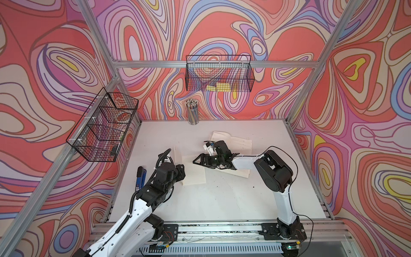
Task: Close the notebook
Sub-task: Close the notebook at the center of the board.
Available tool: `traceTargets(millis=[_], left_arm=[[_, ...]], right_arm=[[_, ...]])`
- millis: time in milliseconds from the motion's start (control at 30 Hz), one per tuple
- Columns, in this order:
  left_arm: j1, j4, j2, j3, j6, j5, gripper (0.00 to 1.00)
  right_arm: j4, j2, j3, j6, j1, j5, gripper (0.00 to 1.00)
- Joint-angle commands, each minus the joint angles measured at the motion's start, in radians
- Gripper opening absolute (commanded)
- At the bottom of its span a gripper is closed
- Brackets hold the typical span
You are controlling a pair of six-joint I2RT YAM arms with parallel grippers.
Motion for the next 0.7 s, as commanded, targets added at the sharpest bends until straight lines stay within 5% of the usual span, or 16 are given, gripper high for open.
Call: traceTargets(millis=[0,667], left_arm=[[0.008,0.135,0.013,-0.053,0.045,0.091,0.57],[0.008,0.55,0.207,-0.163,0.106,0.385,0.57]], right_arm=[[-0.013,0.033,0.01,-0.007,0.007,0.016,0.98],[-0.004,-0.036,0.031,0.016,0.008,0.027,0.98]])
